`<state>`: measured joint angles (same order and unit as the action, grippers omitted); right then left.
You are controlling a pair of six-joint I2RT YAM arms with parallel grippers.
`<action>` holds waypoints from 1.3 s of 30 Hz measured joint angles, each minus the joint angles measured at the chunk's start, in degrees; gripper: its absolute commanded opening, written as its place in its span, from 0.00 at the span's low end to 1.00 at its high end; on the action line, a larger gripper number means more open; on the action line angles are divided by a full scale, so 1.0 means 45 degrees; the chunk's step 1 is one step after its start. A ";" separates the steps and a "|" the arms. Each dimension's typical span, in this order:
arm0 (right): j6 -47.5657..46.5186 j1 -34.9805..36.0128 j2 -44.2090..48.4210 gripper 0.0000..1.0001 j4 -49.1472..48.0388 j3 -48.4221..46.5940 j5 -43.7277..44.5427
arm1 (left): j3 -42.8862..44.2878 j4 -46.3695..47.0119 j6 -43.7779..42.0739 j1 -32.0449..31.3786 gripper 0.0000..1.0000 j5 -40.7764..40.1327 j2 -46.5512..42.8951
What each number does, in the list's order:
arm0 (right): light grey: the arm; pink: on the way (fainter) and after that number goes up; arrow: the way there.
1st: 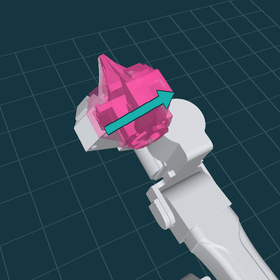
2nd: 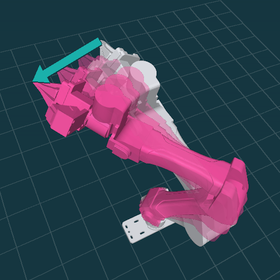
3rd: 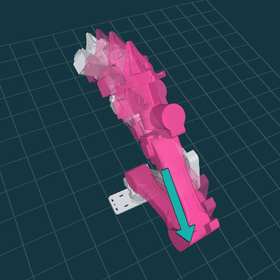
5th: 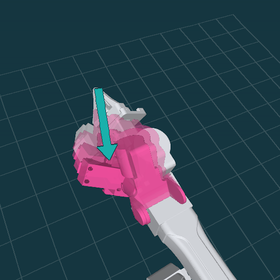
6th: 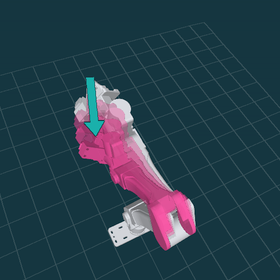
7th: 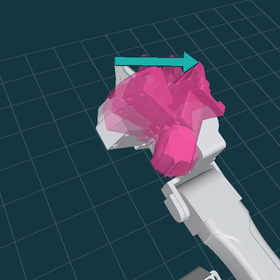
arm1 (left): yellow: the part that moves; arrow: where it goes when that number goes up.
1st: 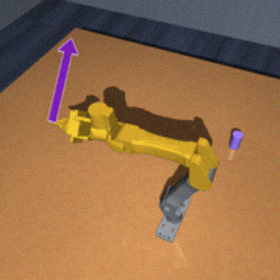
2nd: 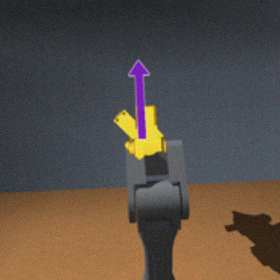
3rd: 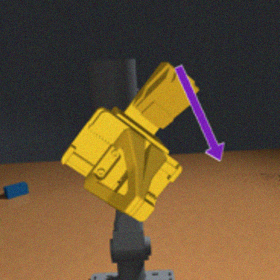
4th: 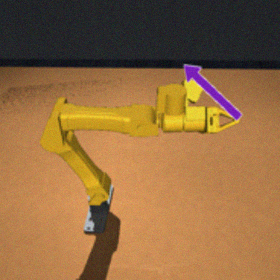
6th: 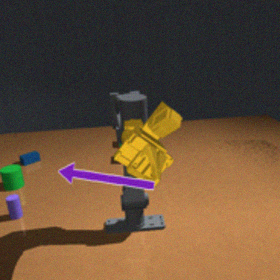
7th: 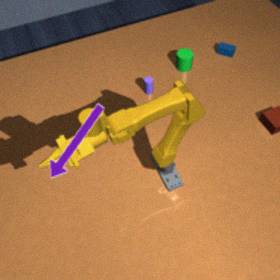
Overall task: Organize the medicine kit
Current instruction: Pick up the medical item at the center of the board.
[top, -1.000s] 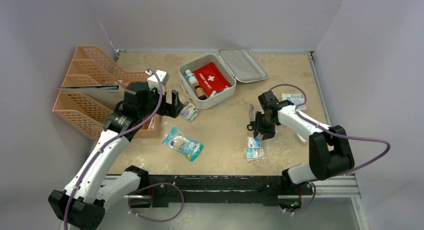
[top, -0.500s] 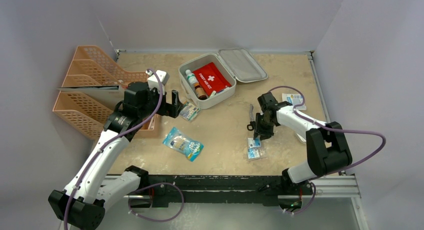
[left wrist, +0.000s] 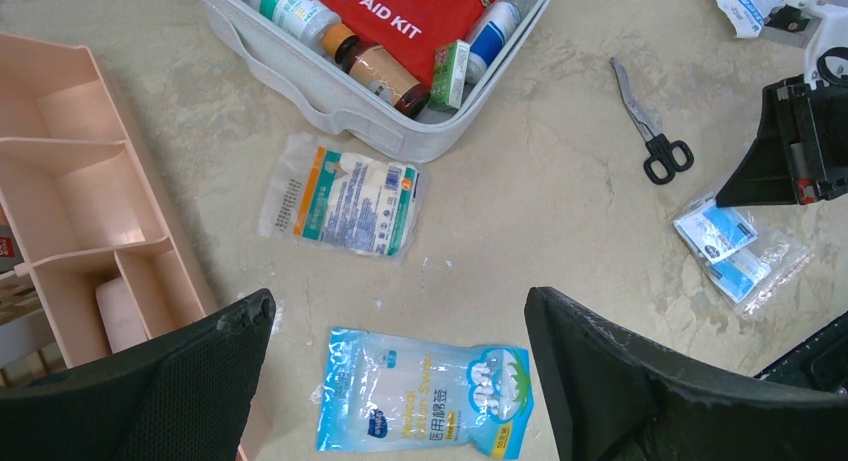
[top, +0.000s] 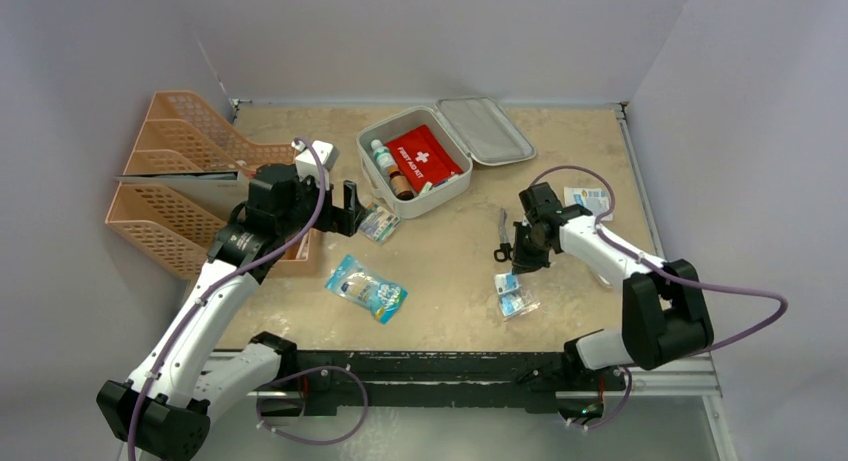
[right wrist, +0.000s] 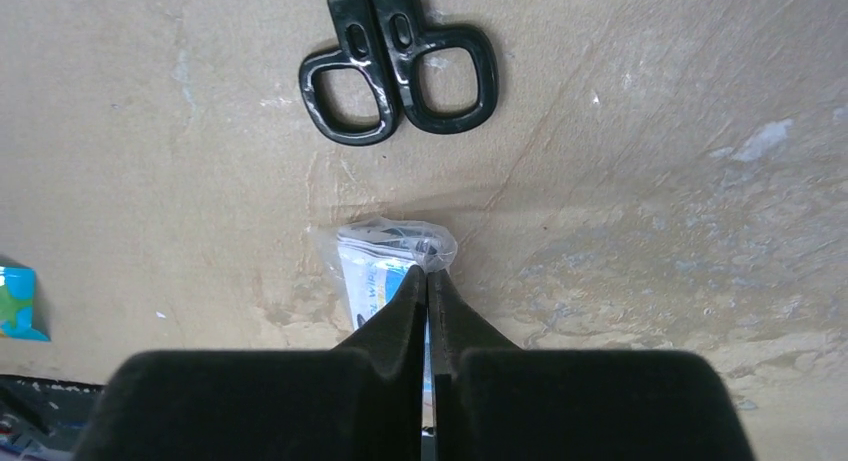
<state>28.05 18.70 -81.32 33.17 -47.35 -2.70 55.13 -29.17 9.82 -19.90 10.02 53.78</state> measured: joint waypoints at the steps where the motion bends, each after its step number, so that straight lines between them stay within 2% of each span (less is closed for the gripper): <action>1: -0.0019 -0.0005 0.0073 0.00 -0.0024 0.0000 -0.0005 | 0.0000 0.0000 0.0000 0.0000 0.93 0.0000 0.0005; 11: -0.0024 -0.0005 0.1987 0.00 -0.0325 -0.0024 -0.0928 | -0.0024 0.0015 0.0097 0.0000 0.90 0.0151 0.0340; 17: 0.0563 0.0000 0.2982 0.00 -0.1564 -0.0311 -0.2531 | -0.0024 0.0296 0.0884 0.0000 0.87 0.1370 0.1117; 28: 0.2565 0.0000 0.2793 0.00 -0.4755 -0.1515 -0.5124 | 0.0908 0.2234 0.3847 0.0000 0.80 0.5333 0.3993; 39: 0.4692 0.0000 0.1919 0.00 -0.7436 -0.1676 -0.6509 | 0.1783 0.3419 0.4828 -0.0845 0.76 0.6489 0.5251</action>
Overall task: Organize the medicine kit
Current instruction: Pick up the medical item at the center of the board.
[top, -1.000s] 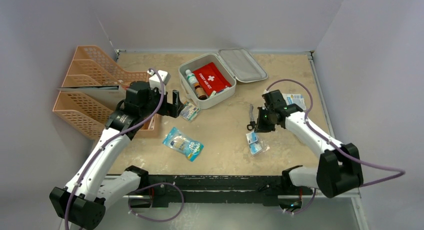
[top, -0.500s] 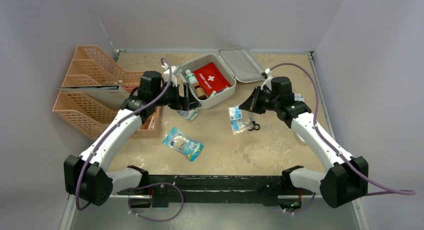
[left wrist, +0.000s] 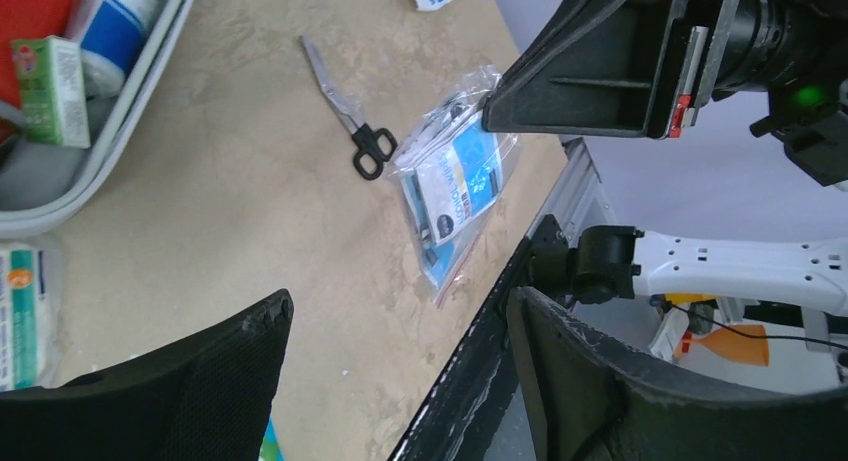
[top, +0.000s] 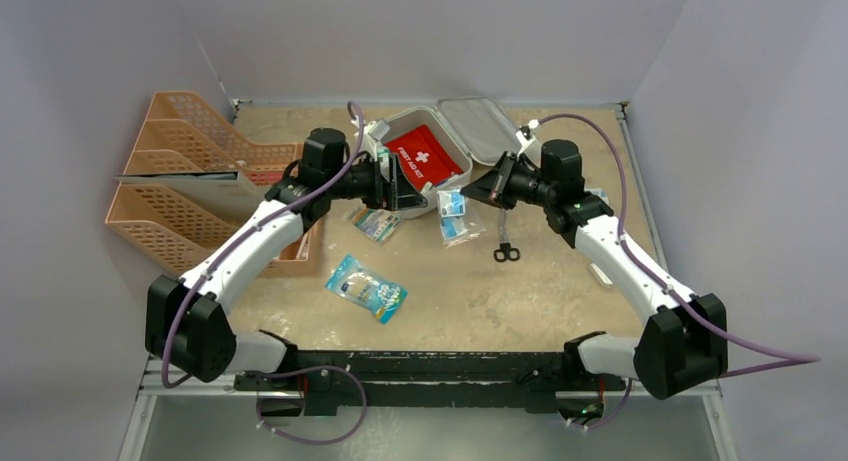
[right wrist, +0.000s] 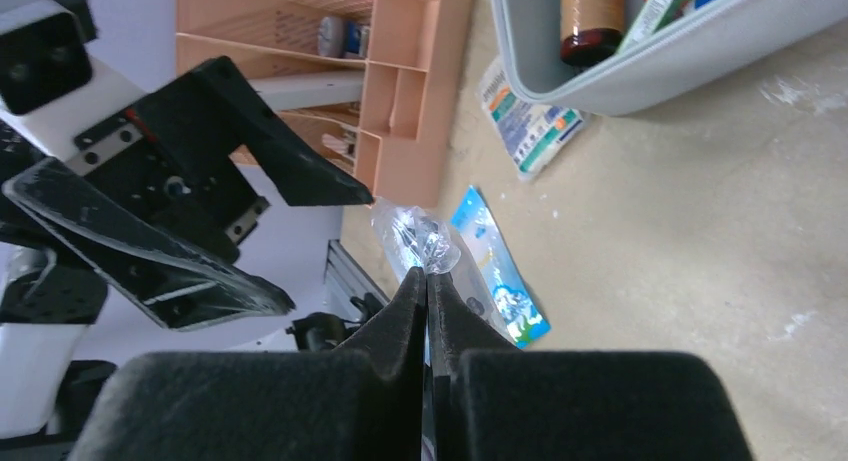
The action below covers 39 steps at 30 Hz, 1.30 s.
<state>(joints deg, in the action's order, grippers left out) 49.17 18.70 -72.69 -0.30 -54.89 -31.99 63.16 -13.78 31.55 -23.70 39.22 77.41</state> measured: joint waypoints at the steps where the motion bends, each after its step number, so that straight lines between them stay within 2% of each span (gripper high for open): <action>1: 0.0151 -0.0005 0.0000 0.00 -0.0209 0.0000 -0.0063 | 0.0000 0.0092 0.0102 -0.0063 0.75 0.0053 0.0044; 18: 0.1768 0.0000 0.0131 0.00 -0.1792 0.0015 -0.0151 | 0.0005 0.2370 0.1287 -0.0617 0.62 0.0957 0.1229; 21: 0.1914 0.0000 0.0131 0.00 -0.1923 0.0019 -0.0155 | 0.0029 0.2769 0.1428 -0.0704 0.54 0.0986 0.1477; 25: 0.1996 -0.0005 0.0131 0.00 -0.2059 0.0024 -0.0165 | 0.0117 0.3177 0.1642 -0.0811 0.39 0.1088 0.1909; 27: 0.2025 -0.0005 0.0131 0.00 -0.2098 0.0024 -0.0170 | 0.0194 0.3322 0.1778 -0.0865 0.27 0.1171 0.2132; 29: 0.2040 -0.0005 0.0131 0.00 -0.2123 0.0024 -0.0175 | 0.0296 0.3419 0.1880 -0.0933 0.10 0.1229 0.2297; 31: 0.2045 0.0000 0.0131 0.00 -0.2142 0.0058 -0.0180 | 0.0379 0.3517 0.1880 -0.0962 0.01 0.1248 0.2385; 37: 0.1928 -0.0063 0.0131 0.14 -0.2055 0.0262 -0.0073 | 0.0442 0.3517 0.1860 -0.0991 0.00 0.1234 0.2395; 39: 0.1865 -0.0063 0.0131 0.23 -0.1943 0.0277 -0.0029 | 0.0442 0.3512 0.1860 -0.0991 0.00 0.1229 0.2395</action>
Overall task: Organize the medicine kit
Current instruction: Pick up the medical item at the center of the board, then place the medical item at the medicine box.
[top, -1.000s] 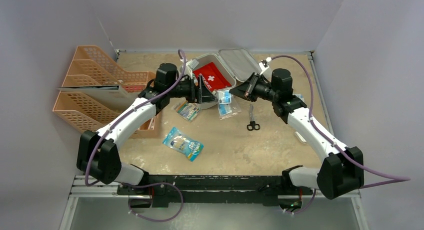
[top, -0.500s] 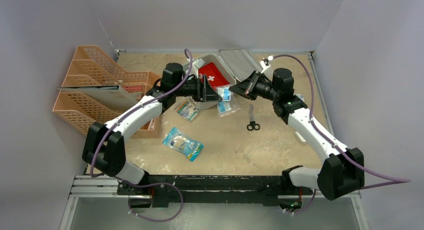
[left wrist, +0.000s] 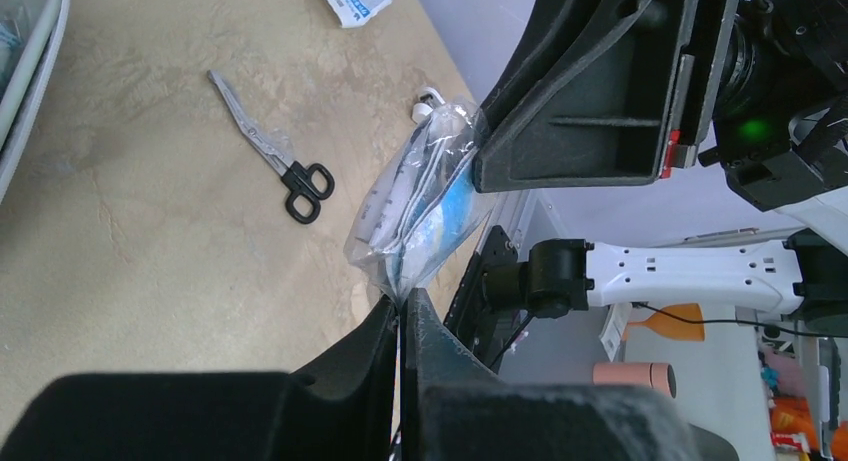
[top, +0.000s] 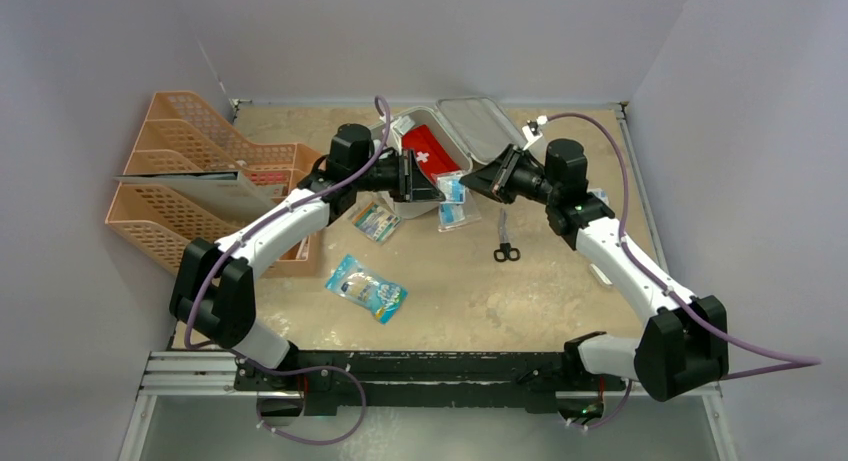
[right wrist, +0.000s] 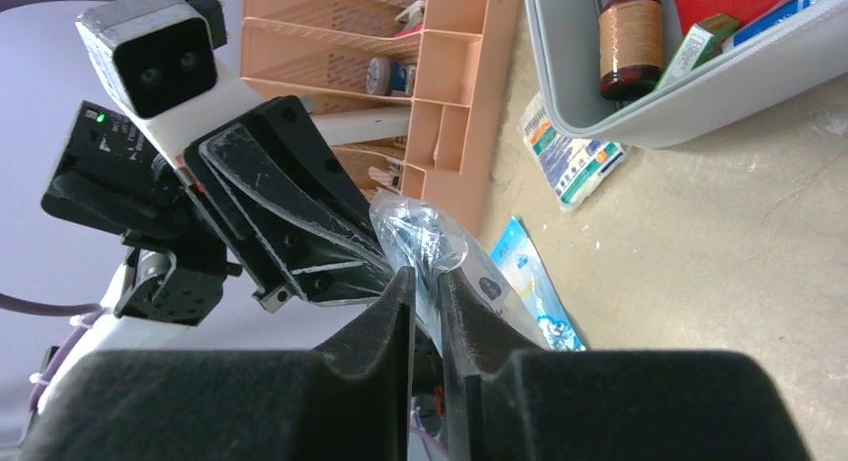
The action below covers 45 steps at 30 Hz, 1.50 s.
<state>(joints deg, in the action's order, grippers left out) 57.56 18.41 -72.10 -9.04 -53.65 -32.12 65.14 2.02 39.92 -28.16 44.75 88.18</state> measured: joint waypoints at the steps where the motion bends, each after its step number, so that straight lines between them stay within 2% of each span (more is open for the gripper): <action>1: -0.0063 0.0000 0.0000 0.30 0.0097 0.0000 0.0029 | 0.0005 -0.0005 0.0000 0.0000 0.00 -0.0019 0.0000; 5: -0.0481 0.0000 0.0117 0.61 0.0772 0.0010 0.0447 | 0.0165 -0.0160 -0.0015 0.0000 0.00 -0.0316 0.0000; 8: -0.0962 0.0000 0.0515 0.97 0.1598 0.0034 0.0947 | 0.0355 -0.0253 -0.0063 0.0000 0.00 -0.0772 0.0000; 18: -0.2822 0.0000 0.3376 0.99 0.4065 0.0146 0.2613 | 0.2011 -0.1350 -0.0593 0.0010 0.00 -0.3473 0.1137; 28: -0.4099 0.0000 0.4444 0.99 0.5527 0.0311 0.3070 | 0.3997 -0.1608 -0.0228 0.0840 0.00 -0.6766 0.3730; 37: -0.4673 0.0000 0.4444 0.99 0.5994 0.0369 0.3264 | 0.6751 -0.1666 0.0364 0.1501 0.00 -0.7315 0.7067; 45: -0.5013 0.0000 0.4027 0.99 0.6343 0.0364 0.3274 | 0.7941 -0.1491 0.1234 0.1535 0.00 -0.7310 0.8437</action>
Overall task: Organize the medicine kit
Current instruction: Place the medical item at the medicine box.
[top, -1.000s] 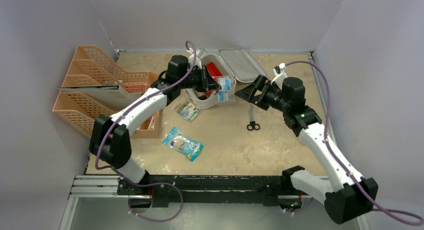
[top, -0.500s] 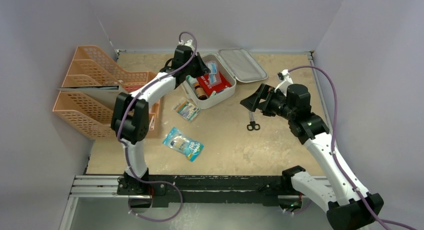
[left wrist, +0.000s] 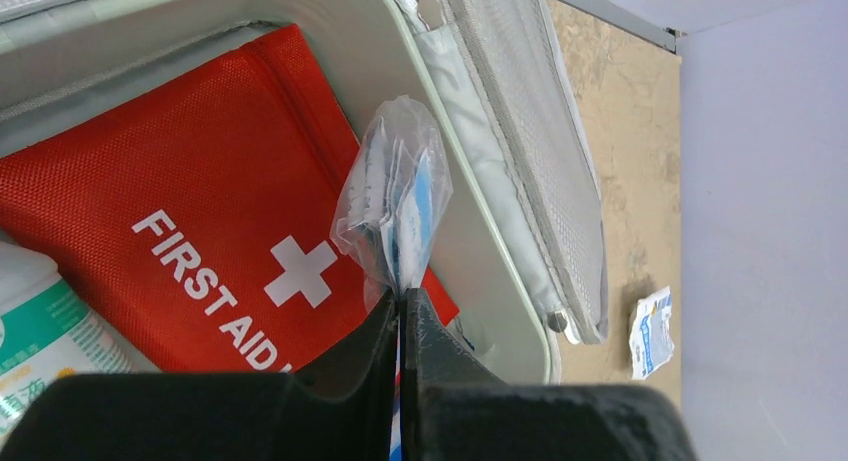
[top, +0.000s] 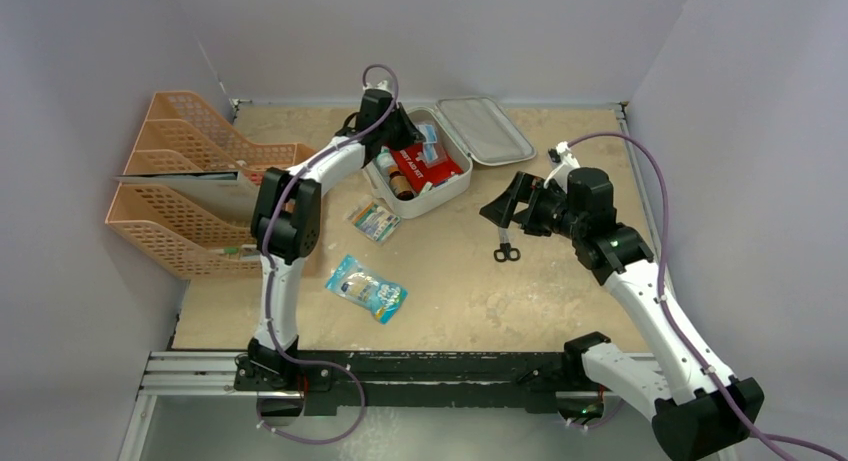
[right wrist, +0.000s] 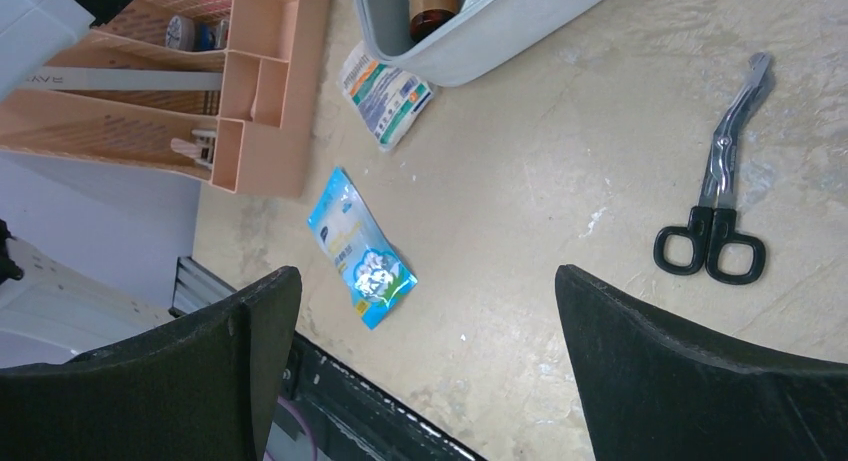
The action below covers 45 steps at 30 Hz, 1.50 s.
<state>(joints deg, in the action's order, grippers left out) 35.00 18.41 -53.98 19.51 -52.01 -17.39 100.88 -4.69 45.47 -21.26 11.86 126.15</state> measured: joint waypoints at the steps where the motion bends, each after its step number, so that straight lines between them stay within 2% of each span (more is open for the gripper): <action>1: -0.0024 0.0000 -0.0005 0.99 0.0029 0.0000 0.0000 | 0.0015 0.0029 0.0044 0.0010 0.00 -0.0015 0.0063; 13: -0.0112 0.0000 -0.0005 0.99 0.0083 0.0000 0.0034 | 0.0087 0.0568 0.0777 0.0223 0.00 -0.0136 0.1107; 45: -0.0126 0.0005 -0.0170 0.99 0.0078 0.0005 0.0097 | 0.0282 0.1316 0.1107 0.0306 0.00 -0.1409 0.1710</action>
<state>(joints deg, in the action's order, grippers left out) 34.44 18.44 -54.74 19.86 -51.99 -16.95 102.15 1.23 50.46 -19.88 5.52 133.84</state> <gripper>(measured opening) 0.987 0.003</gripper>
